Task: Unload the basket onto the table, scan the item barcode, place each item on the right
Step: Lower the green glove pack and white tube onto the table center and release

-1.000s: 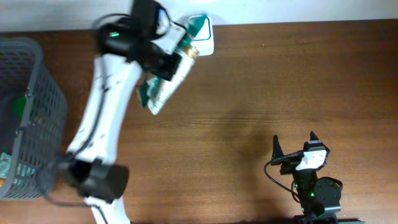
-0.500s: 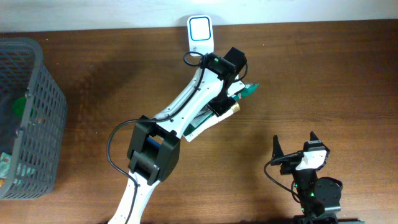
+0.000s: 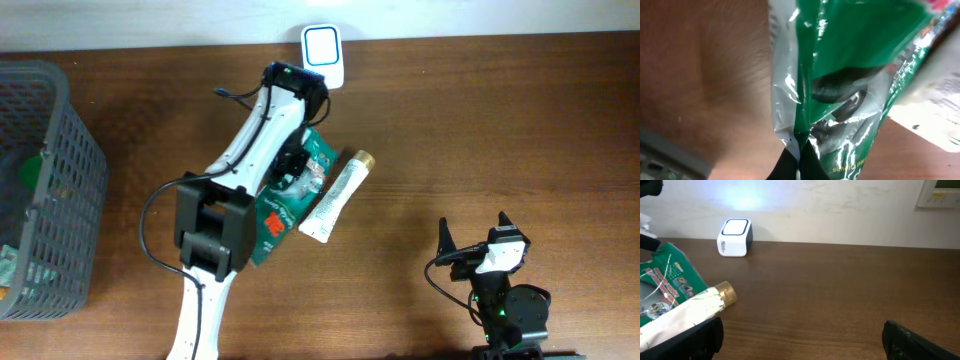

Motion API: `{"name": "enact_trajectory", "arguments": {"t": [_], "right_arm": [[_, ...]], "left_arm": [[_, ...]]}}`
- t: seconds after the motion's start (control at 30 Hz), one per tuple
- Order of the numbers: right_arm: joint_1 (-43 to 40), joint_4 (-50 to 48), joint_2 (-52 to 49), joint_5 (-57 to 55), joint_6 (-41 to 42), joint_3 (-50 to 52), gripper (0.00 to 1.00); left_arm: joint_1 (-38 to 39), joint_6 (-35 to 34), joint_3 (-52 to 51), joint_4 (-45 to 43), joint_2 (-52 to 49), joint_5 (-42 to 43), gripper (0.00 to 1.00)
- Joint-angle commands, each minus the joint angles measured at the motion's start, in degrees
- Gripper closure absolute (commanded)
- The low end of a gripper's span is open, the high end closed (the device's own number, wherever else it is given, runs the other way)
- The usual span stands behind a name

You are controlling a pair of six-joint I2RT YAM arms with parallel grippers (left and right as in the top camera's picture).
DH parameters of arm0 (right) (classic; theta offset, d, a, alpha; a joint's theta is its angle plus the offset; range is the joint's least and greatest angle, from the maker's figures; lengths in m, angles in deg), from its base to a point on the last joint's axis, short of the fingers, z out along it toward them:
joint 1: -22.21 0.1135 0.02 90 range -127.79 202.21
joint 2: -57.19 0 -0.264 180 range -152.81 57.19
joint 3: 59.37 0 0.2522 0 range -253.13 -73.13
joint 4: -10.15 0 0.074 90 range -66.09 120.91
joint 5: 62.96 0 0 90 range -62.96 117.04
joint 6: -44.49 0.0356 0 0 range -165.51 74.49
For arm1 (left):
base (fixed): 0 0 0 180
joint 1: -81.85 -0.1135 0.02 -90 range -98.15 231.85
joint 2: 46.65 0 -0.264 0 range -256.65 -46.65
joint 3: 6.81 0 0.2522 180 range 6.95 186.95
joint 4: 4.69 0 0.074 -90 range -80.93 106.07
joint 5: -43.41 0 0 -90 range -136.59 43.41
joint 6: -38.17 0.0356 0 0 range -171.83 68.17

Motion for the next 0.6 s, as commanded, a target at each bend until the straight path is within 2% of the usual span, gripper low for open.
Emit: {"name": "enact_trajectory", "arguments": {"t": [0.0, 0.03, 0.07, 0.23, 0.3, 0.4, 0.47, 0.53, 0.57], "right_arm": [[-0.3, 0.2, 0.2, 0.3, 0.0, 0.4, 0.02], [-0.3, 0.2, 0.2, 0.3, 0.0, 0.4, 0.02], [-0.3, 0.2, 0.2, 0.3, 0.0, 0.4, 0.02], [-0.3, 0.2, 0.2, 0.3, 0.0, 0.4, 0.02], [-0.3, 0.2, 0.2, 0.3, 0.0, 0.4, 0.02], [-0.3, 0.2, 0.2, 0.3, 0.0, 0.4, 0.02], [-0.3, 0.2, 0.2, 0.3, 0.0, 0.4, 0.02], [-0.3, 0.2, 0.2, 0.3, 0.0, 0.4, 0.02], [-0.3, 0.2, 0.2, 0.3, 0.0, 0.4, 0.02]], "left_arm": [[-3.1, -3.6, -0.8, 0.3, 0.7, -2.0, 0.61], [-3.4, -3.6, -0.8, 0.3, 0.7, -2.0, 0.43], [-3.6, -3.6, -0.4, 0.3, 1.1, -2.1, 0.33], [-4.7, -3.6, 9.4, -0.3, 11.7, -7.4, 0.41], [-9.3, -3.8, 15.0, -3.1, 18.9, -8.2, 0.41], [-27.6, -9.0, 16.7, -9.8, 30.5, -8.0, 0.36], [-41.4, -10.2, 16.6, -10.8, 31.7, -5.4, 0.34], [-50.6, -11.7, 14.8, -12.2, 30.7, -1.4, 0.27], [-54.9, -11.7, 12.9, -13.4, 29.9, 0.9, 0.27]]}}
